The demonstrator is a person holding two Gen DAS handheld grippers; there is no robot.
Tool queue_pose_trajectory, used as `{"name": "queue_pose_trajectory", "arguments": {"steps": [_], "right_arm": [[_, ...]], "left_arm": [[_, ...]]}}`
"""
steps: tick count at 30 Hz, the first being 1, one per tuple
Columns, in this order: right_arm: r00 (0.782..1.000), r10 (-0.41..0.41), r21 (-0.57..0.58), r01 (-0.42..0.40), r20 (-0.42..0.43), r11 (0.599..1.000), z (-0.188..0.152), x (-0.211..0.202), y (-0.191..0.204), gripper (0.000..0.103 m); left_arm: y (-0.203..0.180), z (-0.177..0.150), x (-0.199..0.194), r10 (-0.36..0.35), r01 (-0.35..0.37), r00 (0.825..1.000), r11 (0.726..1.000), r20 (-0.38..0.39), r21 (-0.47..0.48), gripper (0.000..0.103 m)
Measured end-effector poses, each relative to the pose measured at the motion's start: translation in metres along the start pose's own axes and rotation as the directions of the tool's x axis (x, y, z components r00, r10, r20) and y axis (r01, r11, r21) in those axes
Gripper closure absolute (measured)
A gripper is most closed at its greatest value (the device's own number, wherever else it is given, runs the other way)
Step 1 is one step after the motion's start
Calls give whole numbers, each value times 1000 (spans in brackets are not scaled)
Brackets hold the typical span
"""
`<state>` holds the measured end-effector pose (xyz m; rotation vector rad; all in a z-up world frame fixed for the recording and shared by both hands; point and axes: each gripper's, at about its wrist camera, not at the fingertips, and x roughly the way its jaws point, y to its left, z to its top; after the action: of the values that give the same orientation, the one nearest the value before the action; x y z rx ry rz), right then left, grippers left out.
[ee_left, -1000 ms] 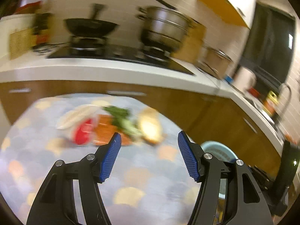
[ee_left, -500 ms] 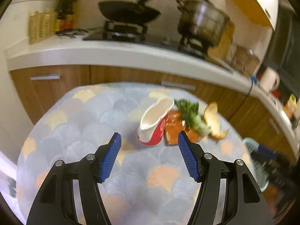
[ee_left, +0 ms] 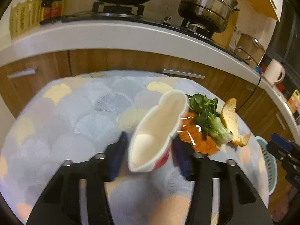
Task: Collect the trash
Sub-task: 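Grasp the red-and-white paper cup with the left tool, then grasp the bread crust with the right tool, then carry the cup and bread crust over the basket and open both tools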
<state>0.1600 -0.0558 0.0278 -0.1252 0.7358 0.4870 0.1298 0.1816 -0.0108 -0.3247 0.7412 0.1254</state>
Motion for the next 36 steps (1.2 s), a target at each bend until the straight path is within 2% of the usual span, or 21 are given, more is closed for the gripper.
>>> {"name": "queue_pose_trajectory", "arguments": {"steps": [5,7,8,16,23,24,25,26,30,36], "right_arm": [[999,9,26,-8,-39,1000,1,22,-10,51],[998,7,12,-6,-62,1000,0,32,-8,38],[997,-3,-1,3,-74,1000,-2,37,-5,37],[982,-64,-50,55,-180,997,2,83,5,37],[983,-79,-33,75,-168,997,15,104,10,38],[983,-79,-27,76,-165,997,16,105,10,40],[984,-73,-26,70,-163,997,16,104,10,49],[986,-53,-23,50,-158,998,15,103,11,50],[991,-64,-57,58,-116,997,12,89,17,74],[996,-40,-18,38,-82,999,-1,56,10,81]], "left_arm": [[6,-5,-7,-17,18,998,999,57,-31,60],[8,-7,-9,-40,42,997,998,64,-38,60],[10,-7,-10,-49,52,996,998,71,-43,60],[17,-7,-14,-68,76,994,993,89,-85,60],[17,-7,-14,-78,85,993,993,91,-82,60],[18,-7,-14,-81,88,993,993,92,-84,60],[19,-6,-14,-83,91,992,992,91,-86,60],[19,-7,-14,-85,93,992,992,91,-88,60],[20,-7,-15,-87,95,992,992,95,-87,60],[12,-8,-22,-77,84,990,995,119,-56,60]]}}
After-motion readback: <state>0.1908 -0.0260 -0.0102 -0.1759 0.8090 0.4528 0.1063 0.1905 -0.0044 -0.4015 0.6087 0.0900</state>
